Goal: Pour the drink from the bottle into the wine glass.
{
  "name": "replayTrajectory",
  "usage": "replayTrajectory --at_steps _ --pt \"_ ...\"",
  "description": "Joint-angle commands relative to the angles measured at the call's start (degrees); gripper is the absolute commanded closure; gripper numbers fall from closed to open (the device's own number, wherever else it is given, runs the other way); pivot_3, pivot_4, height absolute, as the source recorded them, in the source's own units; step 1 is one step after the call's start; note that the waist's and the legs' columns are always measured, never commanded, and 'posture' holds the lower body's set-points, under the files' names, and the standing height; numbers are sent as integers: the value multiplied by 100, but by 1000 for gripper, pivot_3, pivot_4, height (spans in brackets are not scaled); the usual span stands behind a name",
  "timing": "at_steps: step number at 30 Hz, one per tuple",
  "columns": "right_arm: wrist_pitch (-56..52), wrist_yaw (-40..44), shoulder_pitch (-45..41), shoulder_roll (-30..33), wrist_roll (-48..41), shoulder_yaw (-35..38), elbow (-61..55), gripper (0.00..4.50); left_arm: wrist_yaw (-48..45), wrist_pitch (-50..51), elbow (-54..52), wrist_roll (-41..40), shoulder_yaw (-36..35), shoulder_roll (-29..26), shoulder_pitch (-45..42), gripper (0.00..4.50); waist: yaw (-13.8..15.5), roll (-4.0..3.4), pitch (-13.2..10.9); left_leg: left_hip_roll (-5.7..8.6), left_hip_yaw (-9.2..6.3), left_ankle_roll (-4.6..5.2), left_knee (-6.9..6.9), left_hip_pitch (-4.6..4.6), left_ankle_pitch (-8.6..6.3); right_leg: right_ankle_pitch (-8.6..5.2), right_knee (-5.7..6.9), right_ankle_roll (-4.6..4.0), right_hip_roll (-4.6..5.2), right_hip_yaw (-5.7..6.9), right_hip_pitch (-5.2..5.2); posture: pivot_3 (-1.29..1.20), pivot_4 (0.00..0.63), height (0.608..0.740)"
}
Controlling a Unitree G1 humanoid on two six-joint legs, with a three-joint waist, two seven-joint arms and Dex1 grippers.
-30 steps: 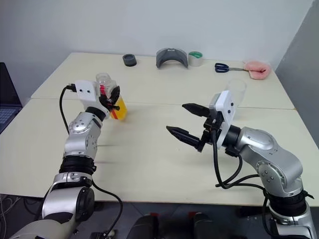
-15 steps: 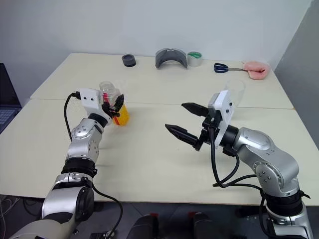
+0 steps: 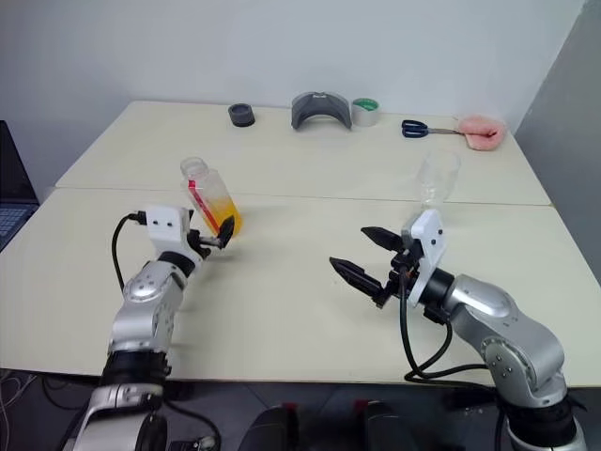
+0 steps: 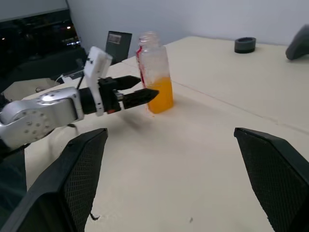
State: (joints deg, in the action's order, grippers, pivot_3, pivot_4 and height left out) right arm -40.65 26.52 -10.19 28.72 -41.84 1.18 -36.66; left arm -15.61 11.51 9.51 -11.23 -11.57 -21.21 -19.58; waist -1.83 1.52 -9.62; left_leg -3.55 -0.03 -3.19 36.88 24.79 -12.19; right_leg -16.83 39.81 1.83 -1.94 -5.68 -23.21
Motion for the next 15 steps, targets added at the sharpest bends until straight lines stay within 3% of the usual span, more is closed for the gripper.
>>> replayTrajectory --at_steps 1,5,8,11,15 --pt "83 -349 409 10 197 260 -342 0 -64 838 -1433 -204 30 -125 605 37 -4 0 0 0 1 0 0 0 0 0 0 1 0 -1 0 0 150 740" --pt "163 -949 622 -70 841 354 12 0 -633 1697 -2904 -627 220 -445 1534 37 -22 1 0 -1 3 -1 -1 -6 0 -7 4 10 0 -4 0 0 150 740" --pt "447 -1204 573 -139 1408 383 606 0 -1490 2264 -3887 -1497 393 -827 1872 37 -21 1 0 -1 4 -1 0 -9 0 -15 3 19 0 -4 0 0 150 740" --pt "756 -1381 323 -356 1738 467 1357 0 -2385 2491 -4374 -2131 580 -1323 1803 37 -16 0 0 0 6 -1 1 -10 1 -19 2 21 0 -4 0 0 150 740" --pt "1271 -1266 -237 -537 1995 547 2387 0 -2834 2573 -4274 -2448 621 -1648 1258 37 -21 -2 0 0 14 0 2 -19 1 -19 7 20 -4 -11 0 0 150 740"
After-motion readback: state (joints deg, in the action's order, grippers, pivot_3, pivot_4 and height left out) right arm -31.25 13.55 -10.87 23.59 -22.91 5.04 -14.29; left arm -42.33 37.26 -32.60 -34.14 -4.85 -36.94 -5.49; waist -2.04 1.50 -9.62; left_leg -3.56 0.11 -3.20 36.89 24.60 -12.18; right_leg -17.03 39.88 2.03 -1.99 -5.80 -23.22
